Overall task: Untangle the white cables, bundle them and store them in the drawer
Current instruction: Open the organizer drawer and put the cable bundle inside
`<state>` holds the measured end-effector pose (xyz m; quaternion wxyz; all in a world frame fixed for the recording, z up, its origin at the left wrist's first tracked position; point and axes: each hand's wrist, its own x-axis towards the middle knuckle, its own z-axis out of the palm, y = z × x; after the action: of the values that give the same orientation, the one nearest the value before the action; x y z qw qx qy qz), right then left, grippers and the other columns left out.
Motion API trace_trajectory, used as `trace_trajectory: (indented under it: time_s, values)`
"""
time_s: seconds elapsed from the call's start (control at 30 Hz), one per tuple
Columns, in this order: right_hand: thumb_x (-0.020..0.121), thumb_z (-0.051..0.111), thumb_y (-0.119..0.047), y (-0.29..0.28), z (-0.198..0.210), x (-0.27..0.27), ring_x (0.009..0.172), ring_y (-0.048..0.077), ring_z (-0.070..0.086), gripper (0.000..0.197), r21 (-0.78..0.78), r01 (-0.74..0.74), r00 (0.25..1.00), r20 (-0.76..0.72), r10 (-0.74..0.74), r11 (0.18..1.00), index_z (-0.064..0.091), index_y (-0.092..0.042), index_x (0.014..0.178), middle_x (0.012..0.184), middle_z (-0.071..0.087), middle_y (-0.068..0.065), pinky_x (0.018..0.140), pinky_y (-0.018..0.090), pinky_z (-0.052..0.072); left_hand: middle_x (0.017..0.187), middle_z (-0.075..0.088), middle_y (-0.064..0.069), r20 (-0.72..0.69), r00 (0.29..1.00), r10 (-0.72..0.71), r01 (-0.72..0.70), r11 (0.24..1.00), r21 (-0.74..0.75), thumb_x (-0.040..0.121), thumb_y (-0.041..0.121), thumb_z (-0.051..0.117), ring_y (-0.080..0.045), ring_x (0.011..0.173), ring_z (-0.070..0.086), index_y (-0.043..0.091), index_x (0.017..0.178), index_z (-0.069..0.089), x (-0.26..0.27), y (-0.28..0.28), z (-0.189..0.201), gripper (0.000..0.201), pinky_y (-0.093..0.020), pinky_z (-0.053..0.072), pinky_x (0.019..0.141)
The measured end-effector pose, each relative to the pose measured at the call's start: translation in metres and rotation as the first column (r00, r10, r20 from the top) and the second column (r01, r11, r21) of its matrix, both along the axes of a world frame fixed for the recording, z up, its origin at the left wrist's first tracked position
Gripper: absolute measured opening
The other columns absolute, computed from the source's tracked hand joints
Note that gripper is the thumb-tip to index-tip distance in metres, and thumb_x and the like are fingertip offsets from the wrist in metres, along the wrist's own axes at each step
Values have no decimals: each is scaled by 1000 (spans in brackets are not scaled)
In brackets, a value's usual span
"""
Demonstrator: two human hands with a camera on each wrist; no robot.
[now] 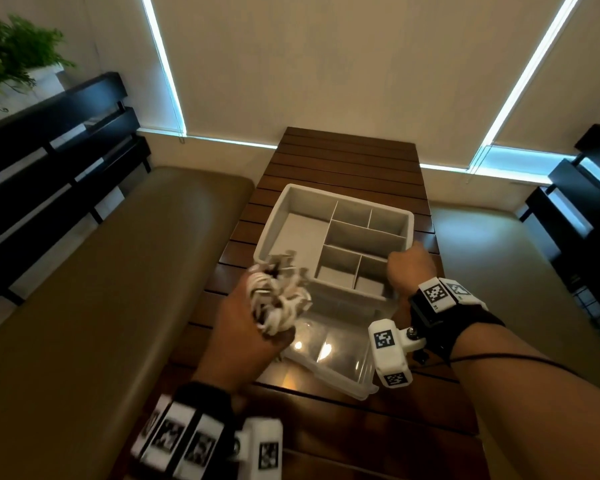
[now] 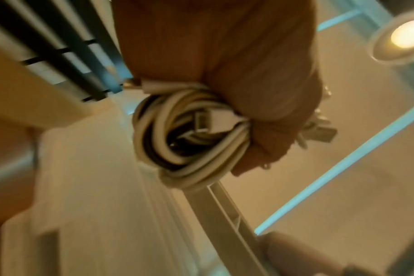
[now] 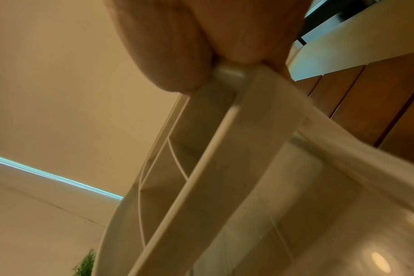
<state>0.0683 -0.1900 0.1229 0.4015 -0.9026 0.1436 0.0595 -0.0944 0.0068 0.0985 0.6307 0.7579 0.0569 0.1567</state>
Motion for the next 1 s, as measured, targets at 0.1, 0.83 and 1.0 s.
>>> trace_trajectory:
  time_s: [0.1, 0.83, 1.0]
  values:
    - [95, 43, -6, -1, 0, -1, 115, 35, 52, 33, 36, 12, 1000, -1, -12, 999, 44, -1, 128, 128, 53, 20, 81, 30, 36, 92, 70, 8, -132, 962, -240, 273, 848, 453, 69, 17, 78, -4, 87, 67, 37, 106, 52, 41, 3, 10, 49, -29, 57, 81]
    - [94, 48, -11, -2, -8, -4, 122, 32, 49, 50, 126, -4, 996, 86, -7, 992, 32, -13, 142, 139, 46, 13, 98, 38, 44, 123, 61, -7, -577, 756, -309, 590, -62, 805, 86, 24, 65, -27, 112, 58, 22, 142, 35, 82, -9, -18, 63, -40, 45, 98]
    - [80, 57, -61, 11, -9, -47, 130, 17, 35, 61, -519, -336, 704, 416, 575, 786, 45, -28, 130, 134, 44, -4, 113, 44, 22, 123, 61, -8, -587, 748, -310, 604, -52, 796, 84, 23, 67, -27, 110, 59, 18, 140, 36, 83, -10, -22, 64, -41, 45, 98]
